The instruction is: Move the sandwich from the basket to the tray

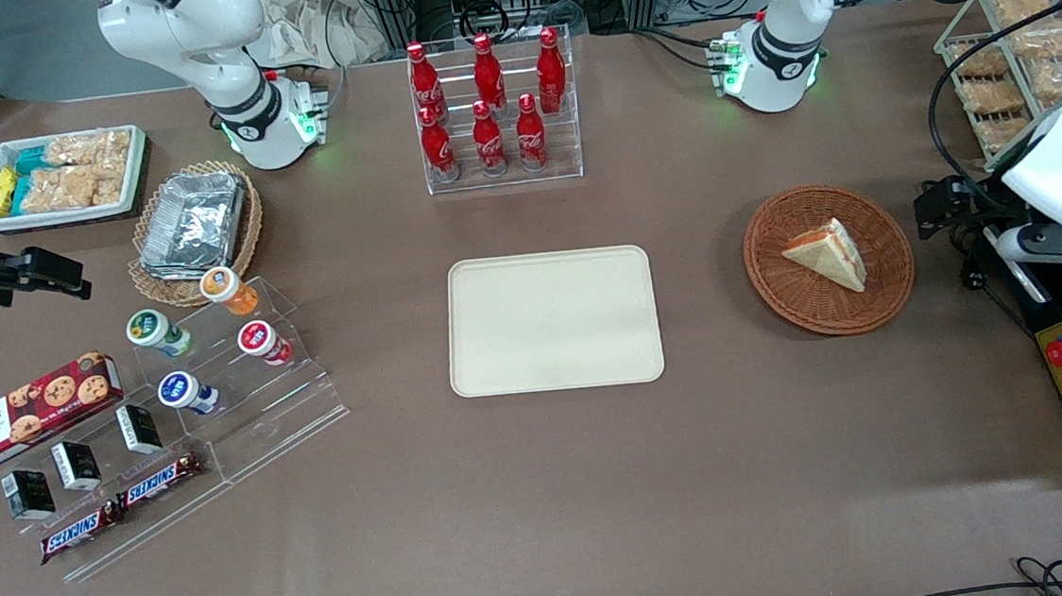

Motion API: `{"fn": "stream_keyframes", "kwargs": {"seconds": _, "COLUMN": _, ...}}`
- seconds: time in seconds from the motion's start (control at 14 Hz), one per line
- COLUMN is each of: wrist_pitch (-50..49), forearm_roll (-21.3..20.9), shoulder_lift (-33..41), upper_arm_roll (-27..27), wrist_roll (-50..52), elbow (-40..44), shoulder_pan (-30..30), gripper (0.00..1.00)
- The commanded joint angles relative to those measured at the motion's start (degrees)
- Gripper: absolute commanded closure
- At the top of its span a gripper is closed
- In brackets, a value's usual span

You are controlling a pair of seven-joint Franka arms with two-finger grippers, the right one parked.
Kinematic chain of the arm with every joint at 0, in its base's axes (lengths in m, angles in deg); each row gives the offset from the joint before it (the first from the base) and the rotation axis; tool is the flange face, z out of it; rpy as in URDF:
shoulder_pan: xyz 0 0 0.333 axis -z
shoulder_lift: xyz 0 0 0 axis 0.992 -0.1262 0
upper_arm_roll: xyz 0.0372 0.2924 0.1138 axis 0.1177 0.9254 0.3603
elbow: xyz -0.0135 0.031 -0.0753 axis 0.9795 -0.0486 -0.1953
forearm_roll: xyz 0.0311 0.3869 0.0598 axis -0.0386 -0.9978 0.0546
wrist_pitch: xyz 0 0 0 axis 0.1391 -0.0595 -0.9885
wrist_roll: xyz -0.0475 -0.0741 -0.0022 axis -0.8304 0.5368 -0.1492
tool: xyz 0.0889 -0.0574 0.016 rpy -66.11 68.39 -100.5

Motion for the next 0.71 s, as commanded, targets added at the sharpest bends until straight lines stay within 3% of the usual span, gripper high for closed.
{"fn": "stream_keyframes", "kwargs": {"seconds": 0.0, "wrist_pitch": -1.52, "forearm_roll": 0.06, "shoulder_lift": -0.07, "upper_arm_roll": 0.27, "wrist_roll": -0.1, "elbow": 0.62, "shoulder_pan": 0.74, "gripper": 0.0}}
{"fn": "stream_keyframes", "kwargs": {"seconds": 0.64, "wrist_pitch": -3.53, "forearm_roll": 0.5, "shoulder_lift": 0.28, "upper_arm_roll": 0.27, "wrist_roll": -0.01, "elbow": 0.98, "shoulder_pan": 0.83, "gripper": 0.0}}
